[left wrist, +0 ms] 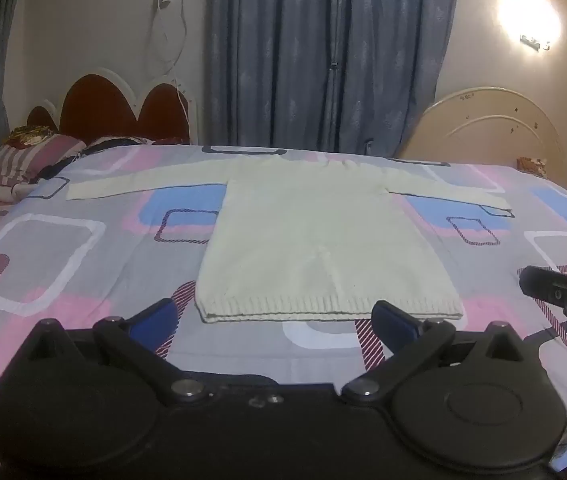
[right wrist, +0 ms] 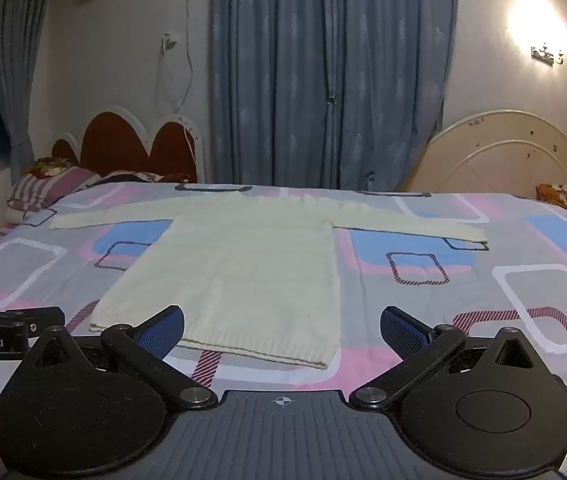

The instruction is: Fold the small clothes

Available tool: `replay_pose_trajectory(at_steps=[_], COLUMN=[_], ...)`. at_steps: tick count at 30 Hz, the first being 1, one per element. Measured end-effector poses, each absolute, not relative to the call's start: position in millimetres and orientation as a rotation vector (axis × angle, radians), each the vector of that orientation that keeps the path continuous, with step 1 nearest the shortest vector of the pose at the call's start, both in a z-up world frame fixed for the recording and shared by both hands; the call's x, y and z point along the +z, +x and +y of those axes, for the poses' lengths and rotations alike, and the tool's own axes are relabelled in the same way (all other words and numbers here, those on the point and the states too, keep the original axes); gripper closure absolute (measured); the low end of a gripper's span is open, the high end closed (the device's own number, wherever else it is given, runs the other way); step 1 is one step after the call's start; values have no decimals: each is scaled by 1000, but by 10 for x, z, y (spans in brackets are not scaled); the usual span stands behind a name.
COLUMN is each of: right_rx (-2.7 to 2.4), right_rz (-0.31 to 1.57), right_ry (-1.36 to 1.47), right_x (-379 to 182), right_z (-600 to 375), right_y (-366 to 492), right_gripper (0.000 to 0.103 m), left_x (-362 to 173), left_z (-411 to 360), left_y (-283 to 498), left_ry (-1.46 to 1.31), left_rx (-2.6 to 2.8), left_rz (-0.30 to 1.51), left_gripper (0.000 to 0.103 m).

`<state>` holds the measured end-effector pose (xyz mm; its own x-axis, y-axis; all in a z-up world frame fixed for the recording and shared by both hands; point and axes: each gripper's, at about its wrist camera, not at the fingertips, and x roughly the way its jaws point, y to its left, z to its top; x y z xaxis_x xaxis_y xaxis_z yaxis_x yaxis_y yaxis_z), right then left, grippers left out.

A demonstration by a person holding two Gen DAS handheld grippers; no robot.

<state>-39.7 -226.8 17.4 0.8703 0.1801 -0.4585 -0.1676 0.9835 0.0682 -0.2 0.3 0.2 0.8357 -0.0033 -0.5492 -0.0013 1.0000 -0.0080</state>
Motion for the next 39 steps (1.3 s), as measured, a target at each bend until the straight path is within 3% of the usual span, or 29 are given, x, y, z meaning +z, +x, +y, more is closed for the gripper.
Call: replay_pose_trajectory(at_steps=[39], right_rx=[181], right_rz=[484], right_ry=[22], right_x=[169], right_z=[-2196], right_y=[-347], right_gripper=[0], left_x=[-60], left_z=[4], left_y=[8], left_ry=[-7], left_rx=[31], left_rz=[582], left_gripper=[0])
